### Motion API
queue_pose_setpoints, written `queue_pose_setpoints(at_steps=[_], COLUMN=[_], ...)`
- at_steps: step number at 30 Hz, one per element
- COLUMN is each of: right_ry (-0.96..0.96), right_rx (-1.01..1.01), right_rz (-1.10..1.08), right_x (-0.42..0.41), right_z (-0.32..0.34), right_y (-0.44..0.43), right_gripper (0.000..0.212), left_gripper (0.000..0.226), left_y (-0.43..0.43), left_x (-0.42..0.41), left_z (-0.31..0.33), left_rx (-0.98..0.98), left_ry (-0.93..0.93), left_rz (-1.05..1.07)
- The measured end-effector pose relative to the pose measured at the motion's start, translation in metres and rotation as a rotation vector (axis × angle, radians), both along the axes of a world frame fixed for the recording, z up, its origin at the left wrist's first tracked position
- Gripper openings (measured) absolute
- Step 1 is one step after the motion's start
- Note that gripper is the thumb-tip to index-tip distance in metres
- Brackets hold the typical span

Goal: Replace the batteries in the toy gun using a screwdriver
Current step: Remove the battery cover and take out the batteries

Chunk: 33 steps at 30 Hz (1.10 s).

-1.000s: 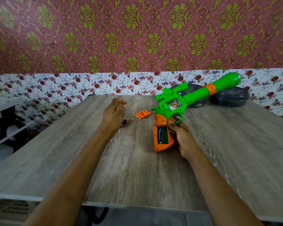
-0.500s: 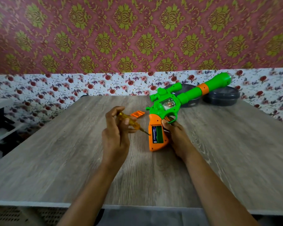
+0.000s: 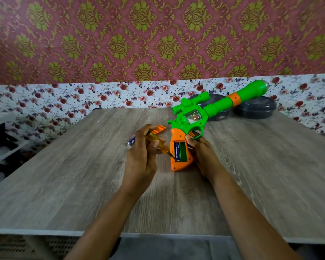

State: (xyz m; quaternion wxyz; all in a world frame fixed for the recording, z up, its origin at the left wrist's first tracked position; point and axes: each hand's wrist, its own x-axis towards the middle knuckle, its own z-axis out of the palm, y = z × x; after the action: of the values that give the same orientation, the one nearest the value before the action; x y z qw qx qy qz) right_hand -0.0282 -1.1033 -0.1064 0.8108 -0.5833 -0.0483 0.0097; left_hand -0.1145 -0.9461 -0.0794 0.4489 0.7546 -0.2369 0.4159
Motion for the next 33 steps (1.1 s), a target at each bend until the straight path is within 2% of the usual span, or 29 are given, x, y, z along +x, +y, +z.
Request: queue_pose_setpoints(at_steps=[18, 24, 28, 33], right_ry=[0.028, 0.028, -0.01, 0.049], right_rx=[0.012, 0.094, 0.077, 0.066], right_rz=[-0.023, -0.086, -0.079, -0.151], right_x=[-0.001, 0.003, 0.0, 0.004], right_z=[0.003, 0.003, 0.003, 0.003], right_y=[0.0, 0.0, -0.002, 0.001], right_gripper=[0.027, 0.018, 0.016, 0.011], left_gripper=[0.023, 0.018, 0.019, 0.018], left_y=[0.0, -0.005, -0.006, -0.007], left_x=[-0.002, -0.008, -0.011, -0.015], left_z=[-0.001, -0.005, -0.003, -0.006], left_rx=[0.081, 0.376, 0.491, 0.883], left_ry=[0.001, -0.058, -0.099, -0.429], left_rz=[-0.051, -0.096, -0.085, -0.026])
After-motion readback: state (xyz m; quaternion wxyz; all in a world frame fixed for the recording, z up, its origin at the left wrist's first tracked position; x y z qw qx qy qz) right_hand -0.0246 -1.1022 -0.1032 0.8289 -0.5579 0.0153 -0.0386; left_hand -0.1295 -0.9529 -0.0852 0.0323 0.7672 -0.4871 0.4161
